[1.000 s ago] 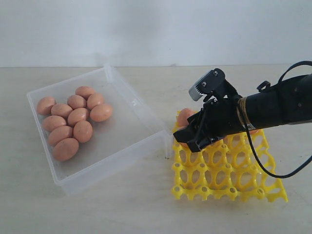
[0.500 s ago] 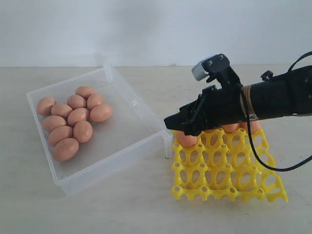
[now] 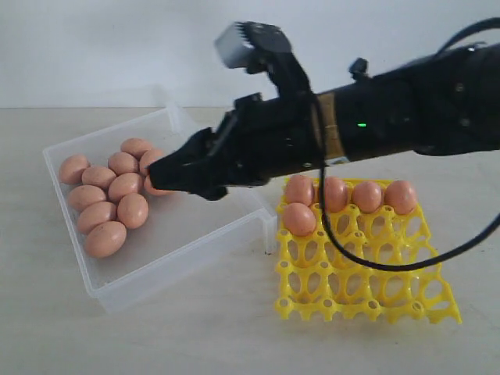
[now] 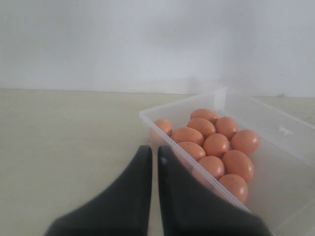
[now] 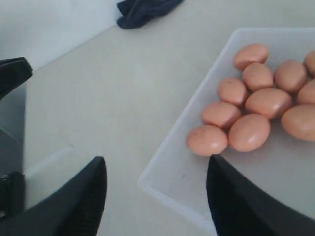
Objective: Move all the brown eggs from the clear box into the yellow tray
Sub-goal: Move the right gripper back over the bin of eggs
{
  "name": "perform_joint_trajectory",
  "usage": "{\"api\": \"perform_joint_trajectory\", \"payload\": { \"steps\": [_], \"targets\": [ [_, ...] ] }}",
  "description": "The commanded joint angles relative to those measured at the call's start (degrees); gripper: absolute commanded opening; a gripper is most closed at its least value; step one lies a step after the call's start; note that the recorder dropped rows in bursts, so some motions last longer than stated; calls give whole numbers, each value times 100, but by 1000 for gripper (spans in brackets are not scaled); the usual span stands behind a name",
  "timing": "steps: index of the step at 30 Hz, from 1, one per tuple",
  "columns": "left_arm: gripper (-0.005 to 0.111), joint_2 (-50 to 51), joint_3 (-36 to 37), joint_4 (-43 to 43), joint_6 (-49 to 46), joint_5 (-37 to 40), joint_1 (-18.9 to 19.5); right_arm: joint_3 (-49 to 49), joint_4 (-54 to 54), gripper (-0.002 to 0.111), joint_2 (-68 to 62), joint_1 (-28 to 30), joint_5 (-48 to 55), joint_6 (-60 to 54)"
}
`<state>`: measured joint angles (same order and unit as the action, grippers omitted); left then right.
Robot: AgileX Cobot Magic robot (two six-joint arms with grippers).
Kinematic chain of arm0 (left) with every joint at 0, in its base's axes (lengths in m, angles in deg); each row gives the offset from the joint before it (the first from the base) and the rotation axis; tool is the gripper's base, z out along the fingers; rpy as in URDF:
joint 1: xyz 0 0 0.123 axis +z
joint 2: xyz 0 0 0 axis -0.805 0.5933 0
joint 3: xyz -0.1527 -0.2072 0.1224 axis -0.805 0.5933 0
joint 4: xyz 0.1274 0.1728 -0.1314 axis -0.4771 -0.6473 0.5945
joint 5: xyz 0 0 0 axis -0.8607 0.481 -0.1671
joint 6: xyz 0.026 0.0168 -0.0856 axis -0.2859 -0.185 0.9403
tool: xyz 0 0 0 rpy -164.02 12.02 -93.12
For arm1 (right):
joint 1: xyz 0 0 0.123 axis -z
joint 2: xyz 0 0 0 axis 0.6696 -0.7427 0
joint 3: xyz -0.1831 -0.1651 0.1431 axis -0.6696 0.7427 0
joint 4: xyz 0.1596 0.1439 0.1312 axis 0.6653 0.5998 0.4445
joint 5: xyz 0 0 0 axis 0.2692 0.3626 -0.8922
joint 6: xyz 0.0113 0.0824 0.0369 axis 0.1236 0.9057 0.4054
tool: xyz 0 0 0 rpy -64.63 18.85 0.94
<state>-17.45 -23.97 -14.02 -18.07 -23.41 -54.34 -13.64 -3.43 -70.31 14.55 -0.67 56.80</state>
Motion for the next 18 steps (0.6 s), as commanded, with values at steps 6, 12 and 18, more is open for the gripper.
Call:
{"api": "perform_joint_trajectory", "payload": {
  "steps": [6,12,18],
  "targets": [
    [4,-20,15,-7,10,-6,11,-1609,-1163,48,-1147,-879,1671,2487],
    [4,-20,15,-7,10,6,11,-2282,-1163,29,-1953,-881,1016,2910],
    [4,-20,15,-7,10,-4,11,-2471,-1163,20,-2237,-907,450,1563]
  ]
}}
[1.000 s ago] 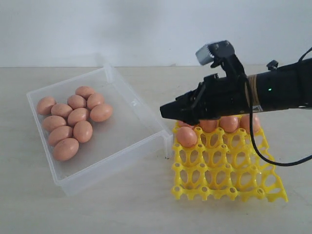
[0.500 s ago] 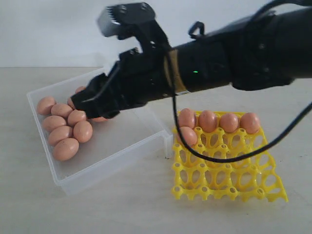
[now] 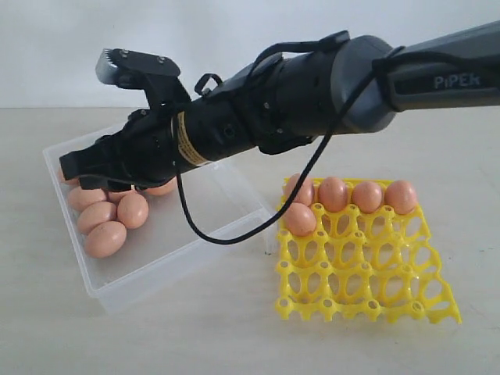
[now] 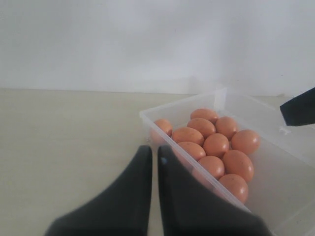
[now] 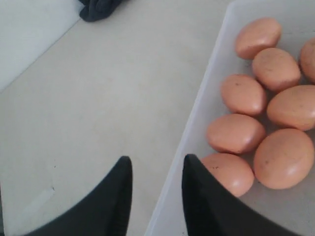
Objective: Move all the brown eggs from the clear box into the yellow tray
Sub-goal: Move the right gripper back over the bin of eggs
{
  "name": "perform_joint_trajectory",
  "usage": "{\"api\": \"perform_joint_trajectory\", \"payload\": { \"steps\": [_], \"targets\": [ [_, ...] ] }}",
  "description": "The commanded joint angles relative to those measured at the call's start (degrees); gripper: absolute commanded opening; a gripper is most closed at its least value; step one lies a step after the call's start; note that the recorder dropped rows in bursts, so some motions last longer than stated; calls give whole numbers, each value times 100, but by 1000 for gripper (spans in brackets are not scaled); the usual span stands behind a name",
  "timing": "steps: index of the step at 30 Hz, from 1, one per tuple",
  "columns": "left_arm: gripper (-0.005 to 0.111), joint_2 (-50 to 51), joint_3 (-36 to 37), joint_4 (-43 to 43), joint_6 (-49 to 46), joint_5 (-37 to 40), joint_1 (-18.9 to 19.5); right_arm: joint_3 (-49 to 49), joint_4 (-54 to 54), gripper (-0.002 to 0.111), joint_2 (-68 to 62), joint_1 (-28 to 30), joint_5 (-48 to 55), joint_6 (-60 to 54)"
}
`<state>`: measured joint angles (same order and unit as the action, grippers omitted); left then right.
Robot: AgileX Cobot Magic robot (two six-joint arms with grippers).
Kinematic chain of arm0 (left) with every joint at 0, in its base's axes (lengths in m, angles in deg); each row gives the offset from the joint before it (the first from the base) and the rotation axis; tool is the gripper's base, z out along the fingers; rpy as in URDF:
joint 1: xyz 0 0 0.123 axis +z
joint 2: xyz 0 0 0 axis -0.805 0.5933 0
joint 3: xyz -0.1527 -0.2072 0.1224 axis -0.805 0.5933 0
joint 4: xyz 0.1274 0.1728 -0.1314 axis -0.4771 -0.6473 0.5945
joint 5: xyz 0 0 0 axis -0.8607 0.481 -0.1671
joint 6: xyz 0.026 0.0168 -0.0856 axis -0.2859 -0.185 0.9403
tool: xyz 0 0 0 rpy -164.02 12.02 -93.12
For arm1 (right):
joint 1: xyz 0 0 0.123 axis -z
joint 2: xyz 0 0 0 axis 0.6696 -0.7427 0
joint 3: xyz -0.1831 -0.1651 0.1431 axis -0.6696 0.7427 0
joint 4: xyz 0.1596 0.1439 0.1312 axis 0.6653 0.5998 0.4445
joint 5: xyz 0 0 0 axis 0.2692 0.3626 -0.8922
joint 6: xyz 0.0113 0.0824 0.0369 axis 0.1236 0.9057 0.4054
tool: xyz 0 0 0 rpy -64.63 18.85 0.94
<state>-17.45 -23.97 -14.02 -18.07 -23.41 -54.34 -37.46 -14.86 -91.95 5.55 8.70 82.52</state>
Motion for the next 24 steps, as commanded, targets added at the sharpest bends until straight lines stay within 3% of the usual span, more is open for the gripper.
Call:
{"api": "perform_joint_trajectory", "payload": {
  "steps": [1,2,3,10,16,19,22,24],
  "targets": [
    [4,-20,15,-7,10,-4,11,-89,-20,12,-72,-7,-766,-1551],
    [4,-20,15,-7,10,-4,11,-89,-20,3,-72,-7,-1046,-2025],
    [4,-20,15,-7,10,-4,11,-89,-20,0,-57,-7,-1197,-2226],
    [4,-20,15,-7,10,-4,11,-89,-20,0,159,-20,-171,-1503],
    [4,-20,15,-7,10,-4,11,-76,-20,0,477,-384,816,-2903],
    [4,-20,15,-7,10,-4,11,-62,-20,0,705,-970,2414,-4099],
    [4,-20,15,-7,10,-4,11,-62,127,0,780,-1534,4669,-5052],
    [4,-20,15,-7,10,-4,11,-110,1550,0,780,-1726,5732,-6055]
  ]
}}
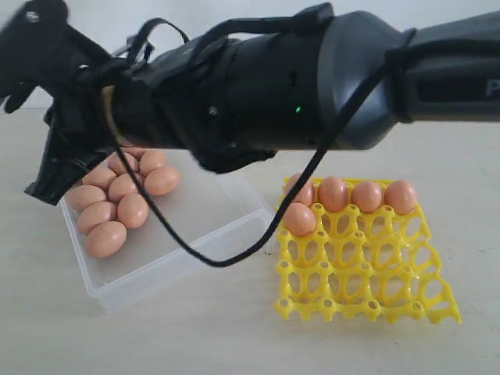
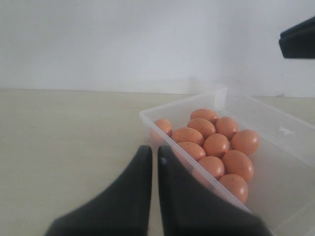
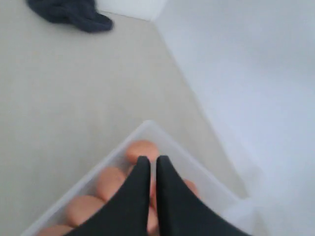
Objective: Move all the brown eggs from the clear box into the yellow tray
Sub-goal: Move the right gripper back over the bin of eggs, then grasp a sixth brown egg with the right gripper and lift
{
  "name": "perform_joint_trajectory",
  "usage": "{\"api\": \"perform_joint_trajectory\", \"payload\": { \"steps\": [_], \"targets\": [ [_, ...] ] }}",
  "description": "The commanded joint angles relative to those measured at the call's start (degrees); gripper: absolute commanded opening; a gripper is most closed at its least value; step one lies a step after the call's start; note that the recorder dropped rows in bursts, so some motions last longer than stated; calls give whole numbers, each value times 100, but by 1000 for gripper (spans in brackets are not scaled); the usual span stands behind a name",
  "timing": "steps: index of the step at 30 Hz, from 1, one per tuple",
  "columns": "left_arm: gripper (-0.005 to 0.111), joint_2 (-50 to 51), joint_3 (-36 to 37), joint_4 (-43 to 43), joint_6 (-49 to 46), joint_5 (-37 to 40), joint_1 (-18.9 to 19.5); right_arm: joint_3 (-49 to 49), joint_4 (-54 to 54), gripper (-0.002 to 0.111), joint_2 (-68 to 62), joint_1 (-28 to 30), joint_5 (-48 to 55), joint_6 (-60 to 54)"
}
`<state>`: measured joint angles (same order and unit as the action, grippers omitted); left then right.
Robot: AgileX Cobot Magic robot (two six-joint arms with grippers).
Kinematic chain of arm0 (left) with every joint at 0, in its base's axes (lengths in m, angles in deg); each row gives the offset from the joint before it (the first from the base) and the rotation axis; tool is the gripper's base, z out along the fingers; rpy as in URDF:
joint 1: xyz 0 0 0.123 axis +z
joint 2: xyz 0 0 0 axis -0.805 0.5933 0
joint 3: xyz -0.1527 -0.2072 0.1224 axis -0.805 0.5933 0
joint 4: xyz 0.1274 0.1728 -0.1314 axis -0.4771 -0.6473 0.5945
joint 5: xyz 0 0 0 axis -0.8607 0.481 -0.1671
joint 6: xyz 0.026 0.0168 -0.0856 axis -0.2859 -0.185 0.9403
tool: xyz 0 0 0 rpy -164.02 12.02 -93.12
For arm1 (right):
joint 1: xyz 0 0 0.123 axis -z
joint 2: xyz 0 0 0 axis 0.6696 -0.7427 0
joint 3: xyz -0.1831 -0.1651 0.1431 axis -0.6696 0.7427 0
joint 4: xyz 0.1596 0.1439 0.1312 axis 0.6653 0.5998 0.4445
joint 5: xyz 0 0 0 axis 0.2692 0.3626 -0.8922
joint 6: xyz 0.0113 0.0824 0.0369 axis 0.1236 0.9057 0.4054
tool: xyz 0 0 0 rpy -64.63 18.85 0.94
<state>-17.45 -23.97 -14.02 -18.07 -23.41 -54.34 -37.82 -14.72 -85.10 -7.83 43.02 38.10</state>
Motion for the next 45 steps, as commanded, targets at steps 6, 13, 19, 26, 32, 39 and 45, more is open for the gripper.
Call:
{"api": "perform_joint_trajectory", "payload": {
  "steps": [6,13,19,26,32,39,45],
  "targets": [
    [4,-20,15,-7,10,-4,11,-754,7981,0,-38,19,4061,-6716],
    [4,-20,15,-7,10,-4,11,-1957,10651,8,-886,828,3570,-6983],
    [4,-20,15,-7,10,-4,11,-2749,11402,49,-1714,937,3381,-6717],
    [4,-20,15,-7,10,-4,11,-3316,11442,51,-2528,949,3425,-6136],
    [4,-20,15,-7,10,-4,11,-3574,11430,51,-2912,1127,3729,-5810],
    [4,-20,15,-7,10,-4,11,-3574,11428,51,-3011,1410,3436,-5628],
    [4,-20,15,-7,10,-4,11,-3574,11617,51,-3088,1448,3256,-5642]
  ]
}}
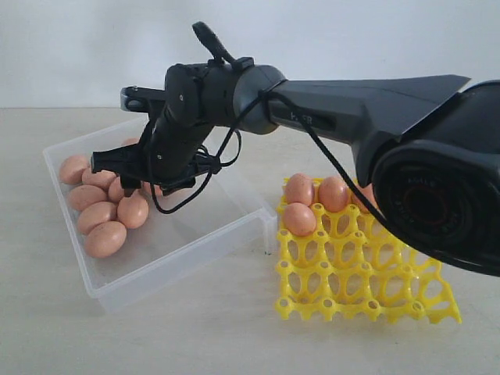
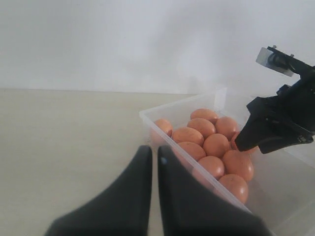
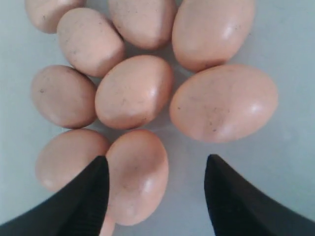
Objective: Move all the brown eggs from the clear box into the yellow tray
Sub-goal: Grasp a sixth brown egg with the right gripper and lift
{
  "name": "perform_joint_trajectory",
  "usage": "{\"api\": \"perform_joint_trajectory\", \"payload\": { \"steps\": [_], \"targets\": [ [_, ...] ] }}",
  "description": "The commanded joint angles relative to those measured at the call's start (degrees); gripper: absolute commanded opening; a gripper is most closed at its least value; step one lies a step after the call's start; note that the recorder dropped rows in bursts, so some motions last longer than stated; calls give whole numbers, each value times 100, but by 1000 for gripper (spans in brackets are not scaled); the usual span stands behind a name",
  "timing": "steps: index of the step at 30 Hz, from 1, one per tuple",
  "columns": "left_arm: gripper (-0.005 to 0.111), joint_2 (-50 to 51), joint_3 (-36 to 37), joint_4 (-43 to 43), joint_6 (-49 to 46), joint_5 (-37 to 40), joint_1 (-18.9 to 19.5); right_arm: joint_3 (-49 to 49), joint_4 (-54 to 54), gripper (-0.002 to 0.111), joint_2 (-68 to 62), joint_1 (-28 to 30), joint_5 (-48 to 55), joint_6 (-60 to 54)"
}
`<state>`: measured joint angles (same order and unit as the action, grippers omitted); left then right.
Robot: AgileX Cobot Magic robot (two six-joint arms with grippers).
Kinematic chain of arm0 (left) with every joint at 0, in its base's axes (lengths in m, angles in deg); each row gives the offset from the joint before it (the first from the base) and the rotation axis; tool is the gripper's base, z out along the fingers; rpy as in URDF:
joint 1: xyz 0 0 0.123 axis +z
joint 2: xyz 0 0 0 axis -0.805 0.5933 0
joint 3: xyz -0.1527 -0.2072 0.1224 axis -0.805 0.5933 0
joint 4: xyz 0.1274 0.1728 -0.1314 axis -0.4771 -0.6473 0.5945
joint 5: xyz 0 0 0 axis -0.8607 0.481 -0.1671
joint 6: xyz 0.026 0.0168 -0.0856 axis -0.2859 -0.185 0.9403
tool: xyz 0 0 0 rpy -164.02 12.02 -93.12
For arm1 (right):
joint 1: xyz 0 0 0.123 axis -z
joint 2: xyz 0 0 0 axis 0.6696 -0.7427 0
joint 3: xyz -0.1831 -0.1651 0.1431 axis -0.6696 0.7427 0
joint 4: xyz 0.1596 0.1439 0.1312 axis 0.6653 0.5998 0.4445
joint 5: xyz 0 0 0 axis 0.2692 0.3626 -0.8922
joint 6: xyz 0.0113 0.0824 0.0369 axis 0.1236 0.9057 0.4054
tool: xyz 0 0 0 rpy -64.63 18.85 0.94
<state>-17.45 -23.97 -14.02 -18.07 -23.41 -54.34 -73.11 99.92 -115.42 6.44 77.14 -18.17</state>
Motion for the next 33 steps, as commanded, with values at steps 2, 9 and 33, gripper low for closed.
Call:
{"api": "perform_joint_trajectory", "payload": {
  "steps": [2,9,33],
  "targets": [
    [4,-20,15,-7,10,-4,11,-44,316,51,-91,22,-257,-38],
    [4,-20,15,-7,10,-4,11,-44,527,51,-423,22,-197,-62],
    [4,-20,15,-7,10,-4,11,303,-2182,0,715,-635,7,1345]
  ]
}}
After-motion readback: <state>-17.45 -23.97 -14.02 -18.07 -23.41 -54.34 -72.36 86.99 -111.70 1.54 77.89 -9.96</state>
